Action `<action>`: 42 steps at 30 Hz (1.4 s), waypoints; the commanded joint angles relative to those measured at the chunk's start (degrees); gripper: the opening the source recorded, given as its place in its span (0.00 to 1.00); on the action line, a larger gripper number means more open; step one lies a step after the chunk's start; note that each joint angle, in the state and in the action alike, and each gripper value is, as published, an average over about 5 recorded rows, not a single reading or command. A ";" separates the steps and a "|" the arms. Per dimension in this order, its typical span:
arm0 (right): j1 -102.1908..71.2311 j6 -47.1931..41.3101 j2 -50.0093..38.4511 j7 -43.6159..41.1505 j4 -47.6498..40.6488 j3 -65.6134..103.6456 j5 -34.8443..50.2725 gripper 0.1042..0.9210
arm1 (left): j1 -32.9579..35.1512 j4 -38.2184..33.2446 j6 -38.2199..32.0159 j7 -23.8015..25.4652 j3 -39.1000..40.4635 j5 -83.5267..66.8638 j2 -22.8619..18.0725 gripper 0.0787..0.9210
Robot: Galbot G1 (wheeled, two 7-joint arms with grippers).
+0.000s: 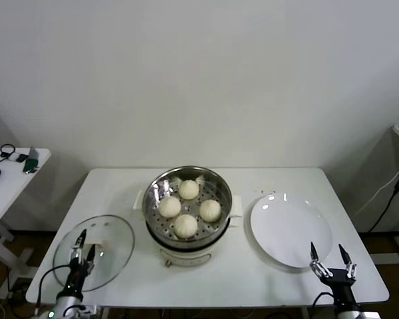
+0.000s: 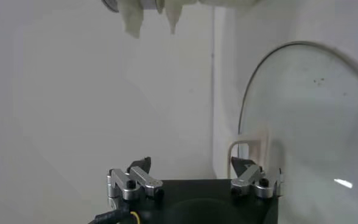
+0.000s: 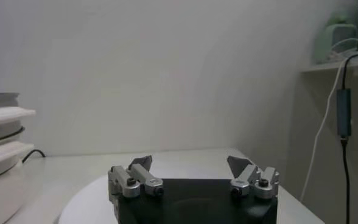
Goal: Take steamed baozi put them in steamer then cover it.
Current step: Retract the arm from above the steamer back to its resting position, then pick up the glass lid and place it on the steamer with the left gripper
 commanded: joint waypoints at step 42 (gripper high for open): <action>-0.02 -0.19 1.31 -0.08 2.58 -0.12 -2.57 0.88 | -0.36 -13.10 6.23 6.53 -1.01 -9.27 5.48 0.07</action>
